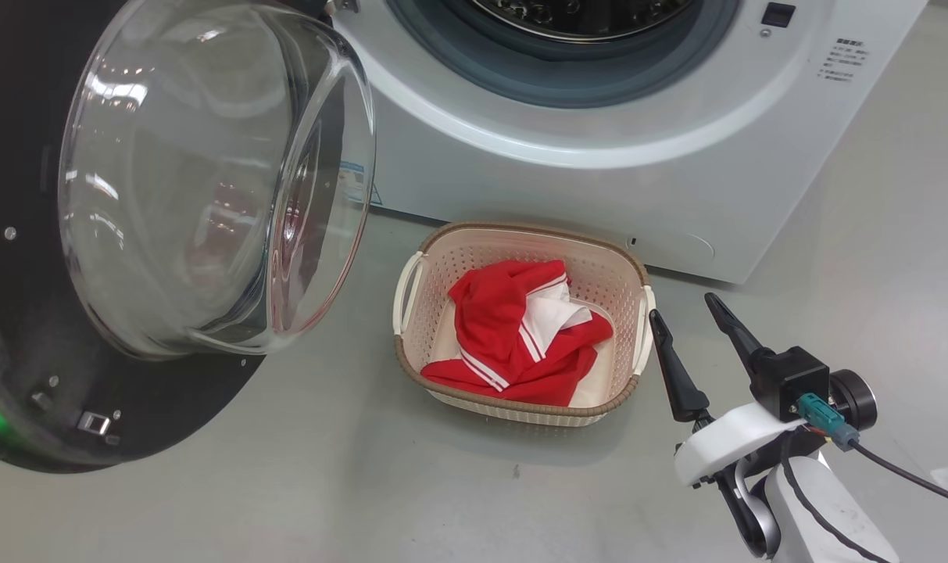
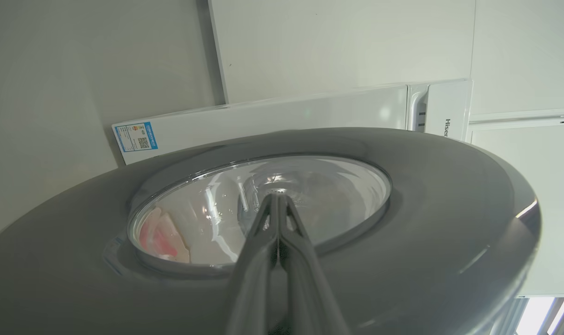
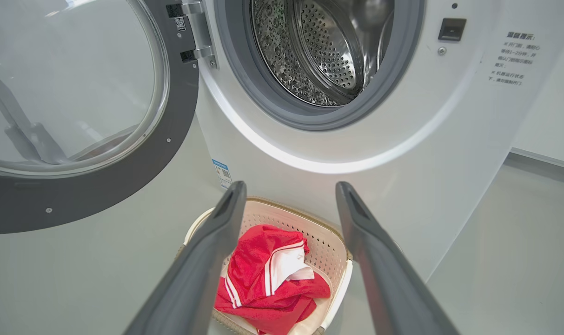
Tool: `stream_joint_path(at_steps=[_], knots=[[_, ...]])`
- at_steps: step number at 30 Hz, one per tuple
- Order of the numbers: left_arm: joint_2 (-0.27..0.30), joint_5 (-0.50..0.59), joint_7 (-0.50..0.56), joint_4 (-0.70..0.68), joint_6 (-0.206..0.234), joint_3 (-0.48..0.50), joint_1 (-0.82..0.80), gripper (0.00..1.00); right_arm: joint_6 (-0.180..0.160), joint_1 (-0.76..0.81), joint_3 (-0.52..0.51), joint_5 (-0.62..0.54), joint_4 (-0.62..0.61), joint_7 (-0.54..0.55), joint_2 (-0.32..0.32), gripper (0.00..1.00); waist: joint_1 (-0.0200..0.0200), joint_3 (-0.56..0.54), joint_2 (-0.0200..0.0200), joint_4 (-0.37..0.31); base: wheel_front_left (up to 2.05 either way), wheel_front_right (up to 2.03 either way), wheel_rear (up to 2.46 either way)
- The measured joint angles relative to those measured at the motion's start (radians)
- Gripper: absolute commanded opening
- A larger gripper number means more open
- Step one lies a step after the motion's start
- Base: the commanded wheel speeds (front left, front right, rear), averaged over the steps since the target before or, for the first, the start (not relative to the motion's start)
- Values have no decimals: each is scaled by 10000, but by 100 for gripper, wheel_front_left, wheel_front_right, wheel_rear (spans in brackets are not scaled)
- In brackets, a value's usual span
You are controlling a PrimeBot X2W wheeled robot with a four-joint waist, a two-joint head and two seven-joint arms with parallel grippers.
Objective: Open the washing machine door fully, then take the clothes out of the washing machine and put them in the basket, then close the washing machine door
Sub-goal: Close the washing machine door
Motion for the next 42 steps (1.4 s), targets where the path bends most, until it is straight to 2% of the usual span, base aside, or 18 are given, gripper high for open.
stream_joint_path(at_steps=[4, 11, 27, 42], knots=[[-54, -268, 290, -320, 0, -13, 252, 0, -8, -124, -19, 73, 6, -2, 36, 100, 0, 16, 0, -202, 0, 0, 0], [-468, -268, 757, -1281, -2, -263, 782, 0, -25, -221, -98, 75, -136, -2, 115, 100, 0, 8, 0, -639, 0, 0, 0], [-941, -186, 1687, -3463, -2, -721, 1666, 0, -186, -345, -194, 192, -433, -2, 217, 100, 0, -136, 0, -1688, 0, 0, 0], [-1032, 213, 2336, -4201, -2, -1440, 2103, 0, -199, -334, -88, 349, -470, -2, 251, 100, 0, -309, 0, -2894, 0, 0, 0]])
